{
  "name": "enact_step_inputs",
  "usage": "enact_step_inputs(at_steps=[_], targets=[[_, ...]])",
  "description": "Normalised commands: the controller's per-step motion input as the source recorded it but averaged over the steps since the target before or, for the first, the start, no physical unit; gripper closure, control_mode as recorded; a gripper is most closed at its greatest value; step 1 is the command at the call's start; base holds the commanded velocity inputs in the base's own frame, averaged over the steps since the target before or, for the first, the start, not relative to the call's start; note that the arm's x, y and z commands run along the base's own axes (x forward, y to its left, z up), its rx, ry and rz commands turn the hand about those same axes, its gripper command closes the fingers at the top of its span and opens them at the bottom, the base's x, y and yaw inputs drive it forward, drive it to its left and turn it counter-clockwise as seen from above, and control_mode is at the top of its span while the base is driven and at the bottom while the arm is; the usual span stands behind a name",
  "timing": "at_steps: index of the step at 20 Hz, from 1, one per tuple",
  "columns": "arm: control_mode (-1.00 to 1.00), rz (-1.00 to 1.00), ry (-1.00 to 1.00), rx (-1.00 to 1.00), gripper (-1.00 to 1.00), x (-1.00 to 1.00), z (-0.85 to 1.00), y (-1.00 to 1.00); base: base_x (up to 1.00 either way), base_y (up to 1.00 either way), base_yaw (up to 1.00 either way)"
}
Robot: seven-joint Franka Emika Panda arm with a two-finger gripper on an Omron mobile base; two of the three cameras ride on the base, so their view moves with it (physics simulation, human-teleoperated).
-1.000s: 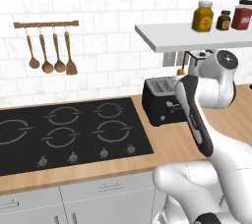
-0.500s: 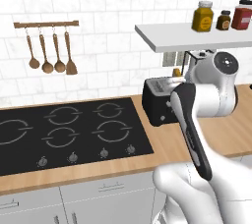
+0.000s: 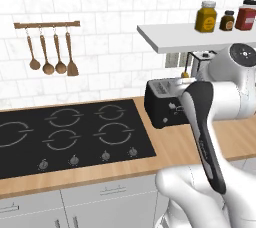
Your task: Start the toaster. Once the lever pops up, take the bread to the plate on the dining counter.
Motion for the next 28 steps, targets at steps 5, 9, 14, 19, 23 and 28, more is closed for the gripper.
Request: enact_step_inputs(at_steps=[5,9,14,19,23,28], targets=[[-1.00,0.00,-0.01,0.00,1.00,-0.37,-0.01,-0.01,0.00,0.00,0.00],[-1.00,0.00,0.00,0.00,1.00,-0.26,0.00,-0.08,0.00,0.00,0.00],[-1.00,0.00,0.00,0.00,1.00,-0.24,0.00,-0.01,0.00,0.00,0.00],[1.00,0.00,0.00,0.00,1.00,-0.10,0.00,0.00,-0.28,0.00,0.00],[1.00,0.00,0.00,0.00,1.00,0.00,0.00,0.00,-1.00,-0.02,0.11],[1.00,0.00,0.00,0.00,1.00,0.00,0.00,0.00,-0.84,0.10,0.46]])
